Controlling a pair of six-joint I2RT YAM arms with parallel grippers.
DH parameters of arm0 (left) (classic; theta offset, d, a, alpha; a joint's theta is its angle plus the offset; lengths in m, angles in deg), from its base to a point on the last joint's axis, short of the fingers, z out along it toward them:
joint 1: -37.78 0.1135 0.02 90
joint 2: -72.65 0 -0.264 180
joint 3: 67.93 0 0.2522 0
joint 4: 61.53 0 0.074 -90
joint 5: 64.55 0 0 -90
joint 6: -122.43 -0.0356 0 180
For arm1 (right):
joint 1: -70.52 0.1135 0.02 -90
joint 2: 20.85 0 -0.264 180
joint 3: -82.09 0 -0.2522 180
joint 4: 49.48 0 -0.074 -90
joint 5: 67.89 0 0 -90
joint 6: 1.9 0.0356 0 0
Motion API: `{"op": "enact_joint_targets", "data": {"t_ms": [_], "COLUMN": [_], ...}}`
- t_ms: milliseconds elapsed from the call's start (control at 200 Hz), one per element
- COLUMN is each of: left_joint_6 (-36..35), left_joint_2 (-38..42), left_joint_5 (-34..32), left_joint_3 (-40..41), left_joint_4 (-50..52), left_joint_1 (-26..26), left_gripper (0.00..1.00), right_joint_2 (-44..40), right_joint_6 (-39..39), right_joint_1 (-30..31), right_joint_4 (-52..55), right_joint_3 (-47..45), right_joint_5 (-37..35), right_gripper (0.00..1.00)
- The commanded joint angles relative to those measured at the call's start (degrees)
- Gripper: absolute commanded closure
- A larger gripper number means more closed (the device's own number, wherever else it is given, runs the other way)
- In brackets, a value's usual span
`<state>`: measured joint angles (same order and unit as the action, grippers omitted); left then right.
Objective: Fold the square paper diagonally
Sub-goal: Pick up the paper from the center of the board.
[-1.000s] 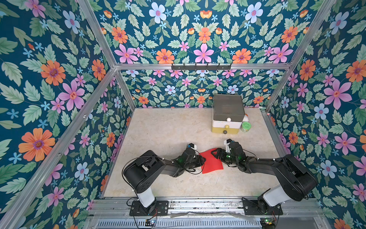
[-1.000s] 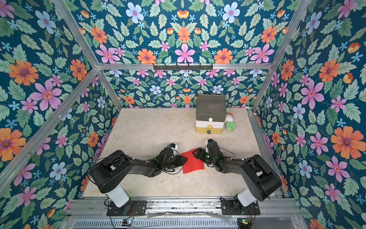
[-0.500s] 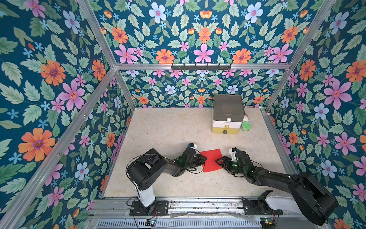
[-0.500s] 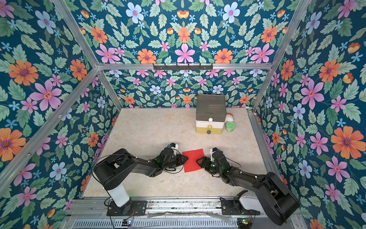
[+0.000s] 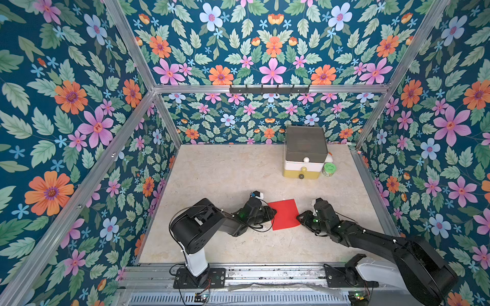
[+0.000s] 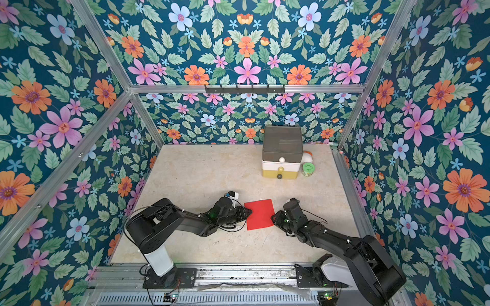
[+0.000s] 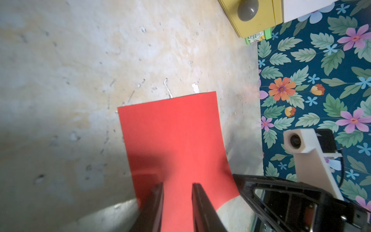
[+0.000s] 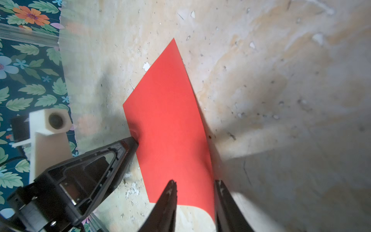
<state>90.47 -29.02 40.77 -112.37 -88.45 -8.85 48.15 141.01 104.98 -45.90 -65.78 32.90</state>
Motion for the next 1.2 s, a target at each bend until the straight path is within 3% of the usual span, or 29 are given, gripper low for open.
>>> {"op": "enact_joint_targets", "data": {"t_ms": [0,170,555,1010,1195], "left_joint_6": [-1.09,-1.09,-1.52,-2.05,-2.71], "left_joint_2": [-1.07,-1.15,-0.82,0.14,2.23], "left_joint_5": [-1.78,-1.72,-1.58,-1.69,-2.29], "left_joint_3": [0.62,0.96,0.86,0.71,0.96], "left_joint_4": [14.41,14.14,14.31,14.70,14.61], "left_joint_1": [0.04,0.03,0.13,0.35,0.43], "left_gripper": [0.68,0.69,0.69,0.69,0.61], "right_joint_2": [0.19,0.17,3.01,1.98,2.09], "right_joint_6": [0.33,2.44,2.34,0.20,-0.17], "right_joint_1": [0.11,0.13,0.08,0.08,0.08], "right_joint_4": [-1.85,-5.70,-4.44,2.10,2.66], "right_joint_3": [-0.21,-1.58,-0.93,1.66,2.11], "right_joint_5": [1.86,4.47,2.13,-0.22,-0.42], "right_gripper": [0.64,0.63,0.66,0.89,1.00]}}
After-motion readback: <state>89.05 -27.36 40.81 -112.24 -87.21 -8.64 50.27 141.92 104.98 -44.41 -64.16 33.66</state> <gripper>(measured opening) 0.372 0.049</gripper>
